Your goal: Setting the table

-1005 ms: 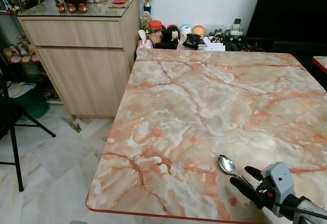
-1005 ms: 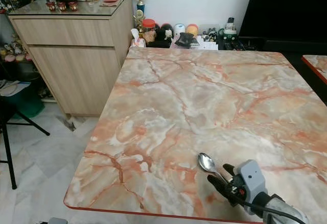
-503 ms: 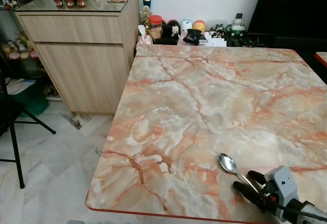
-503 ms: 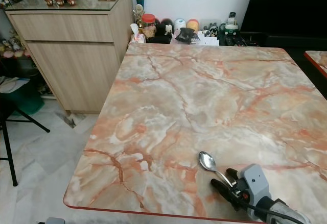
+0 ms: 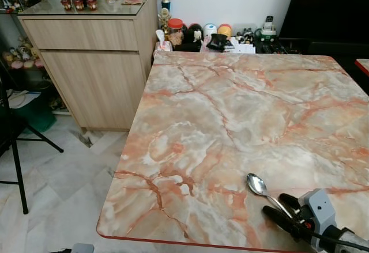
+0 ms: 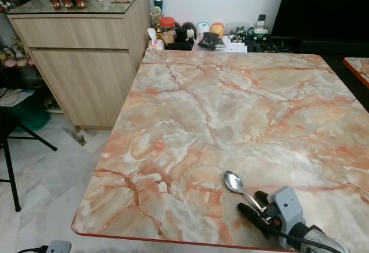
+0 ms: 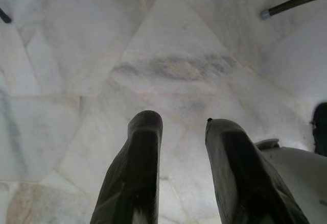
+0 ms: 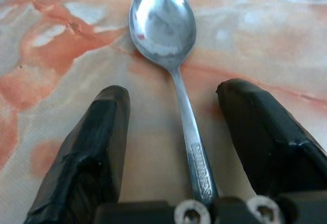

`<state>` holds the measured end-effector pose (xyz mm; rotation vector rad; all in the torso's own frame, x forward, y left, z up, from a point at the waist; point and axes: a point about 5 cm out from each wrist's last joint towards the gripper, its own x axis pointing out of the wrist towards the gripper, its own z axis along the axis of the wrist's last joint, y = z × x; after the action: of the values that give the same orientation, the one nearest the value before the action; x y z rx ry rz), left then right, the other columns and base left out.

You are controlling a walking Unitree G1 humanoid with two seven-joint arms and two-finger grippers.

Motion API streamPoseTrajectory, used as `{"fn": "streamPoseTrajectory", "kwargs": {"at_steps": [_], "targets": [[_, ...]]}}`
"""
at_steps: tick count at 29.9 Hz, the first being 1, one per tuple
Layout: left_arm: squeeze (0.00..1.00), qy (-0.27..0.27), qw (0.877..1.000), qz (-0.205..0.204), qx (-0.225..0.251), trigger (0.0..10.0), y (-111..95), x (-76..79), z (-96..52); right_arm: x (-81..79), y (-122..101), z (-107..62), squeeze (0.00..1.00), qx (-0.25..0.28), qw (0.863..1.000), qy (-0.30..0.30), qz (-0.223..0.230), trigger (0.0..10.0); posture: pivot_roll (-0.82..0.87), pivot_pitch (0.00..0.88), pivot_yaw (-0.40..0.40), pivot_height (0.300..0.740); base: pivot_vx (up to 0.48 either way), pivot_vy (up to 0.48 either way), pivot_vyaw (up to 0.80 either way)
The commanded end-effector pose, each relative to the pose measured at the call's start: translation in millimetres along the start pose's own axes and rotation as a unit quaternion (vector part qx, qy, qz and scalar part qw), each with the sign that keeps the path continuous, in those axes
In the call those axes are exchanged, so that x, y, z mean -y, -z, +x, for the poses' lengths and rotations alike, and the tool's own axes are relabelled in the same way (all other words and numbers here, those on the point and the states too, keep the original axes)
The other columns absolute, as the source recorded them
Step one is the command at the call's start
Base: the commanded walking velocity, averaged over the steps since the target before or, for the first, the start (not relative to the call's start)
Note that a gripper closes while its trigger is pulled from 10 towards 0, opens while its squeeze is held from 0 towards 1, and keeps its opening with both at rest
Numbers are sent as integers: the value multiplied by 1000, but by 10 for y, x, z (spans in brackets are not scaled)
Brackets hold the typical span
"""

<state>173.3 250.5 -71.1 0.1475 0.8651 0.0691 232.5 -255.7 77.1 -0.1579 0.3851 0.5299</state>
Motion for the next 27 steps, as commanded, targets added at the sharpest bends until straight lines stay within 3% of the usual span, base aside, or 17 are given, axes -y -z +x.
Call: {"fn": "streamPoseTrajectory", "kwargs": {"at_steps": [1, 11, 25, 26, 27], "targets": [[0, 1, 1000, 2, -15, 10000, 89, -3, -24, 16, -22, 13, 0, 1, 1000, -4, -6, 10000, -24, 89, 22, 740, 0, 0, 0], [0, -2, 1000, -7, -14, 10000, 91, 4, -24, 40, -117, 100, 0, 9, 999, -25, -17, 10000, -11, 110, 9, 740, 0, 0, 0], [0, 0, 1000, -10, -18, 10000, 123, 14, -32, -31, 11, 141, 0, -24, 998, -49, -16, 10000, -4, 114, 7, 740, 0, 0, 0], [0, 0, 1000, -11, -18, 10000, 123, 12, -33, -30, 44, 147, 0, -36, 998, -46, -17, 9882, -6, 120, 7, 740, 0, 0, 0], [0, 0, 1000, -11, -18, 10000, 125, 13, -33, -18, 71, 149, 0, -45, 998, -41, -18, 7686, -6, 120, 7, 740, 0, 0, 0]]}}
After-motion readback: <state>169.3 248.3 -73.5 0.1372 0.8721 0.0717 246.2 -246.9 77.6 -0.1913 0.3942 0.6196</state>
